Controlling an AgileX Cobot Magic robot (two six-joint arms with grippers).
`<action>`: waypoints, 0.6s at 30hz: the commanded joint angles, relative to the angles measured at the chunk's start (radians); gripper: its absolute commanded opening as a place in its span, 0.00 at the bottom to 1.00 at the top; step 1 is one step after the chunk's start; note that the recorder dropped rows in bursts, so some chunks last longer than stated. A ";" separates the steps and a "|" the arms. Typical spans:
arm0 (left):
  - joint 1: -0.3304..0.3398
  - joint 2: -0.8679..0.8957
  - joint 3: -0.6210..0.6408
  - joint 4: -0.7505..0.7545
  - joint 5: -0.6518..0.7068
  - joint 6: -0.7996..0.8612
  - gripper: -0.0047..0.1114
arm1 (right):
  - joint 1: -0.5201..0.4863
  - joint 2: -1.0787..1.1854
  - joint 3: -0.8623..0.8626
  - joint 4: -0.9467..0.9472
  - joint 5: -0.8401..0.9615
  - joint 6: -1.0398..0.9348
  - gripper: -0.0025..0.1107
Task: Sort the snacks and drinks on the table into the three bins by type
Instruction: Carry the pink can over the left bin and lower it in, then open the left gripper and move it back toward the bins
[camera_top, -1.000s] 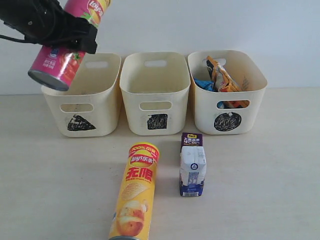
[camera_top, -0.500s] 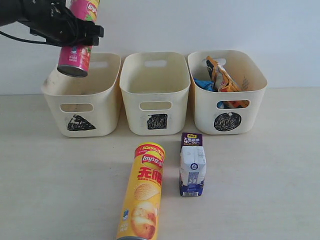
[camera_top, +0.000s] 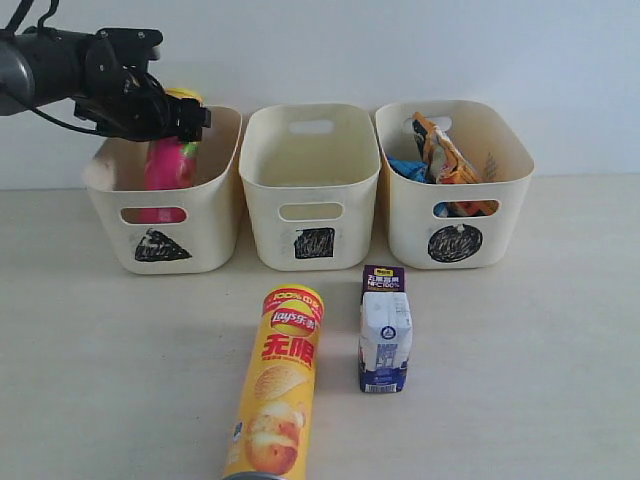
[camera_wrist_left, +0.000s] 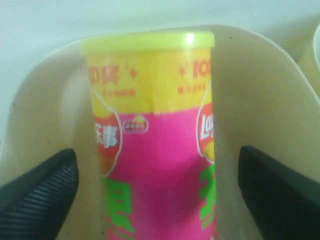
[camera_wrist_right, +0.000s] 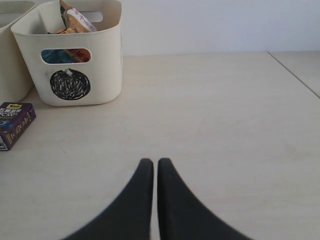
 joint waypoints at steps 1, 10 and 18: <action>0.004 -0.007 -0.007 0.005 0.024 -0.012 0.76 | -0.004 -0.005 0.004 -0.004 -0.005 0.000 0.02; 0.004 -0.120 -0.007 0.005 0.181 0.034 0.50 | -0.004 -0.005 0.004 -0.004 -0.005 0.000 0.02; 0.004 -0.247 0.050 -0.032 0.332 0.147 0.07 | -0.004 -0.005 0.004 -0.004 -0.005 0.000 0.02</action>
